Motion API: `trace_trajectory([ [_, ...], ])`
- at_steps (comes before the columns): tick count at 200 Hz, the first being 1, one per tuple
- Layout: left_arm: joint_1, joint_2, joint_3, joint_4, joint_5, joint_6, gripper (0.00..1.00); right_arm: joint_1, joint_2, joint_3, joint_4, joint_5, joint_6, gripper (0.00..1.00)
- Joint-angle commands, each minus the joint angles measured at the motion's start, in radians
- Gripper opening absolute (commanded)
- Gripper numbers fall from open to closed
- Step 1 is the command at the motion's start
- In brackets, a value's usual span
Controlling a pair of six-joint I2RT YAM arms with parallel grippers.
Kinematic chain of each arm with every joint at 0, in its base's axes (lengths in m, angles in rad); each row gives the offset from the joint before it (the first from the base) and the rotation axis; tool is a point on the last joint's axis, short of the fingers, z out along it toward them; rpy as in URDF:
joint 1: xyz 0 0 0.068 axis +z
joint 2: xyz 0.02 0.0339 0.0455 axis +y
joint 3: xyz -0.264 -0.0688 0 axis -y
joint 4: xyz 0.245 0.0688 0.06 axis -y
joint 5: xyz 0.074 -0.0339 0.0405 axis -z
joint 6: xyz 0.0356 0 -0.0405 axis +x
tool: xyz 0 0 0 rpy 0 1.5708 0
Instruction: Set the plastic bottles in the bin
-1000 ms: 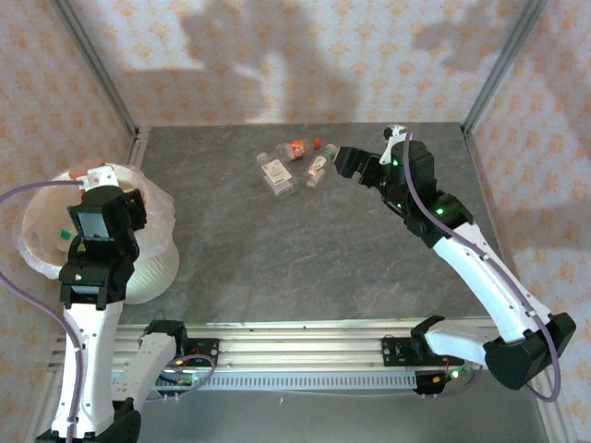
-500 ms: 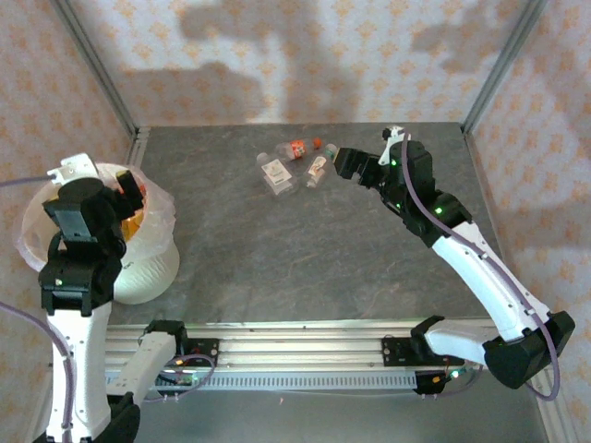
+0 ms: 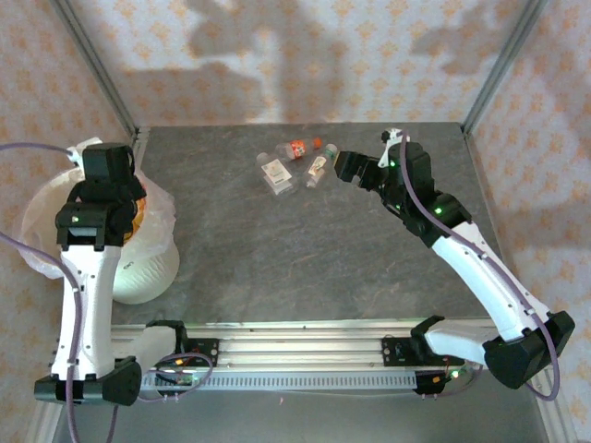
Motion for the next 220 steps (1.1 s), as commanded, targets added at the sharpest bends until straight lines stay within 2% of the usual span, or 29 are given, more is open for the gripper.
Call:
trace_trajectory([
  [1,0.029,-0.039,-0.091,-0.048,-0.01,-0.058,0.44,0.0,-0.009,-0.013,-0.013,0.013,-0.013,0.99],
  [31,0.111,-0.05,-0.174,-0.009,0.08,-0.056,0.43,0.0,-0.002,-0.011,-0.001,0.006,-0.016,0.99],
  [76,0.123,-0.026,-0.109,-0.028,0.153,-0.056,0.44,0.0,0.005,-0.015,-0.002,0.003,-0.004,0.99],
  [99,0.123,-0.045,-0.05,-0.027,0.21,-0.064,0.5,0.0,0.009,-0.021,-0.002,0.003,0.0,0.99],
  [128,0.122,-0.098,-0.025,0.018,0.336,-0.113,0.66,0.0,0.021,-0.027,-0.003,0.006,0.013,0.99],
  [154,0.123,-0.139,-0.04,0.077,0.438,-0.169,0.76,0.0,0.057,-0.029,0.001,0.001,0.035,0.99],
  [170,0.123,-0.145,-0.028,0.102,0.539,-0.207,0.8,0.0,0.077,-0.027,0.006,-0.004,0.05,0.99],
  [183,0.122,-0.15,-0.025,0.156,0.674,-0.233,0.81,0.001,0.095,-0.027,0.013,-0.007,0.064,0.99],
  [200,0.104,-0.155,-0.063,0.275,0.836,-0.338,0.84,0.0,0.117,-0.027,0.025,-0.009,0.085,0.99],
  [210,0.064,-0.152,-0.081,0.313,0.847,-0.374,0.87,0.0,0.133,-0.026,0.035,-0.009,0.1,0.99],
  [220,0.0,-0.144,-0.086,0.325,0.804,-0.384,0.92,0.0,0.148,-0.025,0.041,-0.012,0.112,0.99],
])
